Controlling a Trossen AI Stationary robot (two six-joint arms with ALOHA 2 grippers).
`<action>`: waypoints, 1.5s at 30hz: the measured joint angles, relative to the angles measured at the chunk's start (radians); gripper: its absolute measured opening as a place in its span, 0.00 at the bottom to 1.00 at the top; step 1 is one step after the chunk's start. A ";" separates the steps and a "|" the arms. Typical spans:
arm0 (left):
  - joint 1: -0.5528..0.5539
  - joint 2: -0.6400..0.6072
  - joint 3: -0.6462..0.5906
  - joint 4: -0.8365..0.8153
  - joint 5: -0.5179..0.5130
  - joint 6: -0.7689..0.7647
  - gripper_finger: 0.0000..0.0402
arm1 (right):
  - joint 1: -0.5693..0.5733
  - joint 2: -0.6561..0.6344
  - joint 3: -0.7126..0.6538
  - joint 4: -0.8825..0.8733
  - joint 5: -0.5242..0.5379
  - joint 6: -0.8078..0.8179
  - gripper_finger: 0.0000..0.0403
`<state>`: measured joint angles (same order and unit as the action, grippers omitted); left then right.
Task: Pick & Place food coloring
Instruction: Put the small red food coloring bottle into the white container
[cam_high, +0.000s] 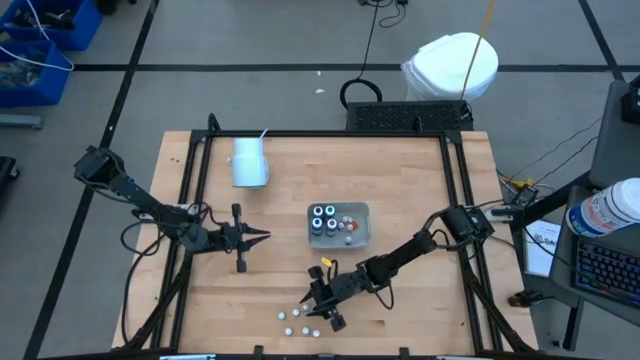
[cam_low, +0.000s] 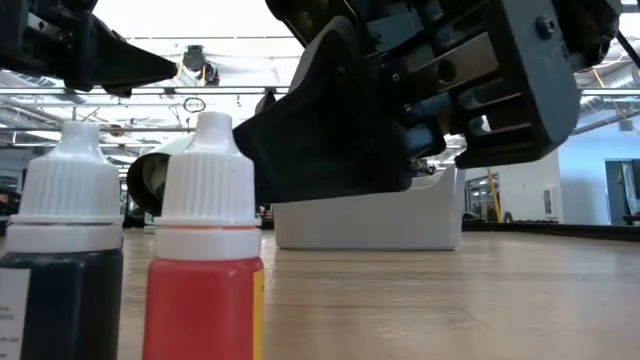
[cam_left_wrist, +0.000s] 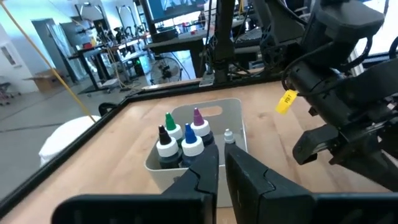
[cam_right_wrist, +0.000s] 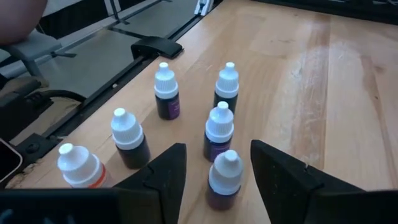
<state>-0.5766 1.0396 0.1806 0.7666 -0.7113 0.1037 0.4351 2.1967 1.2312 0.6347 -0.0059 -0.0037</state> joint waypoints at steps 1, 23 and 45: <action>0.000 0.000 0.000 0.000 0.000 -0.010 0.09 | 0.000 0.000 0.000 -0.001 0.000 0.000 0.41; 0.000 0.000 0.000 0.000 0.000 -0.031 0.11 | -0.001 0.000 0.000 -0.026 0.000 -0.011 0.20; 0.000 0.000 0.000 0.001 0.004 -0.040 0.12 | 0.027 -0.541 -0.008 -0.574 0.243 -0.145 0.12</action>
<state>-0.5765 1.0397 0.1802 0.7673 -0.7071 0.0635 0.4622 1.6559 1.2228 0.0604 0.2368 -0.1488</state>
